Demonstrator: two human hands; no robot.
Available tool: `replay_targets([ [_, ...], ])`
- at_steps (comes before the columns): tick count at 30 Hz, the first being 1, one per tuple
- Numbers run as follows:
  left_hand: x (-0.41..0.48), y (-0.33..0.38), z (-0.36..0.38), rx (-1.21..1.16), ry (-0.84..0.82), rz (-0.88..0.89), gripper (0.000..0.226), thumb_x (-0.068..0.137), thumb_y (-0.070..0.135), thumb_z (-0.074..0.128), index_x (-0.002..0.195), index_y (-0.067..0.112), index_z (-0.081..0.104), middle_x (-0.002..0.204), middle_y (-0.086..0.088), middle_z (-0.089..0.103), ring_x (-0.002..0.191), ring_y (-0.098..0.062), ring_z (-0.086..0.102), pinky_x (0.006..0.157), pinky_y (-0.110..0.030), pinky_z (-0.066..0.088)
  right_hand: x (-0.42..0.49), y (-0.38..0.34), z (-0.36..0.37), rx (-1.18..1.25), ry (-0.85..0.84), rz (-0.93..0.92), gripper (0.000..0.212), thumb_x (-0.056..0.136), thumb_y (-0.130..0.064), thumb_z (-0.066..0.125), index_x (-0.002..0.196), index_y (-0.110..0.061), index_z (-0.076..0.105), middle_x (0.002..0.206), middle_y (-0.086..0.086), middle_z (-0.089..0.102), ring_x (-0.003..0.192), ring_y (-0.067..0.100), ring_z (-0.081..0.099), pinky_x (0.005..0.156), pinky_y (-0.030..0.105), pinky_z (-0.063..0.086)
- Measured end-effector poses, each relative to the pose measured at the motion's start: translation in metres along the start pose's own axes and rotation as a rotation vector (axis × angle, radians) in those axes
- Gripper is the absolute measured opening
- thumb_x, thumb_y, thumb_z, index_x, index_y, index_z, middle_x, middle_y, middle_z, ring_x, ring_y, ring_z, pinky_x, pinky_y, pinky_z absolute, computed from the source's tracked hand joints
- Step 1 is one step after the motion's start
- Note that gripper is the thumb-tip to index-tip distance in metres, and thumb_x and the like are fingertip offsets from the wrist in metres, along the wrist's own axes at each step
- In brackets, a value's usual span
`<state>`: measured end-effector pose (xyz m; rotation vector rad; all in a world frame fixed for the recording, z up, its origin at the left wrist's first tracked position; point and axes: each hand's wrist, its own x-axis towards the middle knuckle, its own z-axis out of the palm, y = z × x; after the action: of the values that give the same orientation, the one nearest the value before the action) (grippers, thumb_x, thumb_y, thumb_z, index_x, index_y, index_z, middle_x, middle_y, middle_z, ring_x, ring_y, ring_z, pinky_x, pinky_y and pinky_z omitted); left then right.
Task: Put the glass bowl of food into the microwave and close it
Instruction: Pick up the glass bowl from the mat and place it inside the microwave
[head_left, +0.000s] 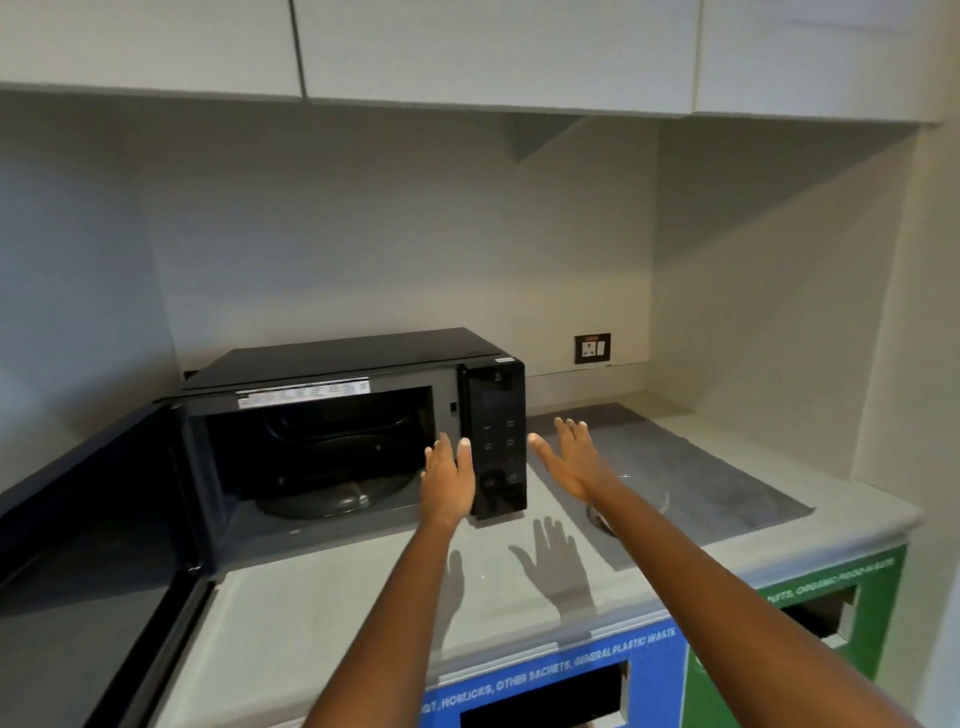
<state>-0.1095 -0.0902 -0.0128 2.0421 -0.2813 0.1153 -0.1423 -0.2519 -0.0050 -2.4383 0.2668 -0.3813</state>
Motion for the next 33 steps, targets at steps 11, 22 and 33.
replay_targets([
  [11, 0.042, -0.004, 0.146, -0.371, -0.14, -0.111, 0.047, 0.103, 0.024, 0.022, 0.144, 0.003, 0.029, 0.154, -0.011, 0.03, 0.143, -0.022, 0.026, 0.117, -0.029, 0.017, 0.062, 0.118, -0.03, 0.402, 0.173, 0.182, 0.056, 0.098, -0.041, 0.032, 0.142, -0.005, 0.034, 0.151, 0.017, 0.035, 0.14, 0.03, 0.032, 0.115, 0.04, 0.023],
  [22, 0.065, -0.029, 0.248, -0.652, -0.382, -0.309, 0.058, 0.1, 0.041, 0.018, 0.144, 0.006, 0.034, 0.15, -0.016, 0.037, 0.14, -0.026, 0.035, 0.12, -0.042, 0.024, 0.083, 0.208, 0.011, 0.671, 0.374, 0.368, 0.048, 0.1, -0.032, 0.028, 0.133, 0.0, 0.044, 0.14, 0.023, 0.046, 0.129, 0.036, 0.044, 0.112, 0.047, 0.032],
  [33, 0.078, -0.039, 0.27, -0.641, -0.423, -0.464, 0.1, 0.072, 0.074, 0.015, 0.148, 0.01, 0.025, 0.155, -0.015, 0.027, 0.143, -0.028, 0.027, 0.121, -0.043, 0.022, 0.09, 0.235, 0.04, 1.216, 0.295, 0.487, 0.068, 0.096, -0.052, 0.019, 0.137, -0.003, 0.04, 0.144, 0.022, 0.043, 0.131, 0.037, 0.043, 0.112, 0.053, 0.033],
])
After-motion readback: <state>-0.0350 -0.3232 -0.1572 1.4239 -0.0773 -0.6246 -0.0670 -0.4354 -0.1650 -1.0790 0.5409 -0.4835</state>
